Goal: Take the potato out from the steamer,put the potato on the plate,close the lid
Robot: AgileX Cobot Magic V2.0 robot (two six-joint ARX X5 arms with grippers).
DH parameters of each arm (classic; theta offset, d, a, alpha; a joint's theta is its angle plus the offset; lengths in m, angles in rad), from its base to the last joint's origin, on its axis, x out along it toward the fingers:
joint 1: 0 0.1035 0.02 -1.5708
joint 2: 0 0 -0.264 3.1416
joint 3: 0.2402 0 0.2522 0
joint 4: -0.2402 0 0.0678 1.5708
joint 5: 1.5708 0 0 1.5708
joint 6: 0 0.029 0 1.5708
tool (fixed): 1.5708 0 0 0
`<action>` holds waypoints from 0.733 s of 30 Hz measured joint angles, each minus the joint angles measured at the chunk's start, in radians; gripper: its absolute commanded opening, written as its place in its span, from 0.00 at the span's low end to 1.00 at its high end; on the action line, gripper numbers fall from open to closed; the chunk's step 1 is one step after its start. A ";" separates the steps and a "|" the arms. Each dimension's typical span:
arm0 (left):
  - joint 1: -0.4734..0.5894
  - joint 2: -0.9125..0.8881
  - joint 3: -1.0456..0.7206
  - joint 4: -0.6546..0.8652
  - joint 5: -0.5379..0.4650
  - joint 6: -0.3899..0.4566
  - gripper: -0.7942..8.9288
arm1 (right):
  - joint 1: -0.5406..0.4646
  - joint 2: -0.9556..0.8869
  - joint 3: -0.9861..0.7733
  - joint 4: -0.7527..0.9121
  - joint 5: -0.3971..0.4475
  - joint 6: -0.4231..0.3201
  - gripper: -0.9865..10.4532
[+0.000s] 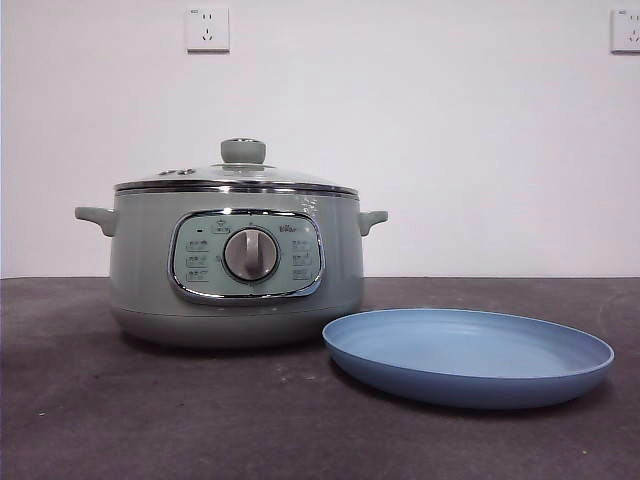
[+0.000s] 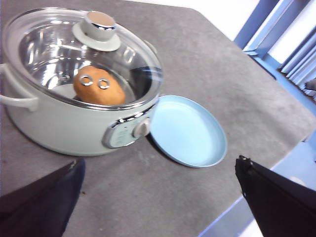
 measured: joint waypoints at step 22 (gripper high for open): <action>-0.278 0.627 0.431 0.248 -0.307 0.071 0.73 | 0.000 0.000 0.000 0.002 0.000 0.003 0.66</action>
